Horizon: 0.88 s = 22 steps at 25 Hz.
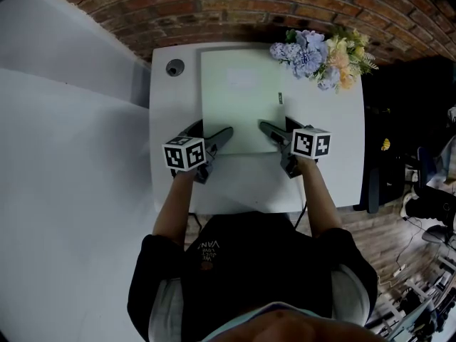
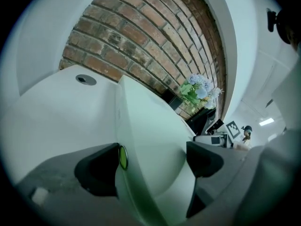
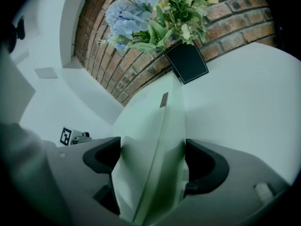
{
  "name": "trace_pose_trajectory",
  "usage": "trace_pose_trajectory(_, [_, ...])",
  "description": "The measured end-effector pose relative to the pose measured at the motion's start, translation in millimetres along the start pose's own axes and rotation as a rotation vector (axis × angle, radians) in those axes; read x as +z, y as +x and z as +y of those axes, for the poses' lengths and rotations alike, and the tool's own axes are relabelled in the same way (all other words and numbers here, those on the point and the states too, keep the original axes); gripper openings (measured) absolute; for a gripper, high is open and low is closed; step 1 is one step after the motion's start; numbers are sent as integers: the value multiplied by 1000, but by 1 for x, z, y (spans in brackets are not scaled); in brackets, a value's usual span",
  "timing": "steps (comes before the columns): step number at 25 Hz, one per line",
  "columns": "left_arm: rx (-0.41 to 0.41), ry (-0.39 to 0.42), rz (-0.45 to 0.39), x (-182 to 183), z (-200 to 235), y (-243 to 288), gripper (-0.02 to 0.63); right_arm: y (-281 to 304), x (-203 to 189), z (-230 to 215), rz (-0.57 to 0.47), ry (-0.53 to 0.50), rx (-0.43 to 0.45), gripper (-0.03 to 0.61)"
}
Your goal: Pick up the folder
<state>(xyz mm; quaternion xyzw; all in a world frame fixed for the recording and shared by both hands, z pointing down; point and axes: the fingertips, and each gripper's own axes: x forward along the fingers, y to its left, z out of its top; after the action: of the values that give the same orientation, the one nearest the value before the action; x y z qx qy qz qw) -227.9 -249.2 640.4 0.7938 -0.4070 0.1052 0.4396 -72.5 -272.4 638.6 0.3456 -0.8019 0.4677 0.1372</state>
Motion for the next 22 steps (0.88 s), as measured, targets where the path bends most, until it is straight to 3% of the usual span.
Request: trace_pose_trajectory(22, [66,-13,-26,-17,-5,-21,448,-7,-17,18,54,-82,22,408])
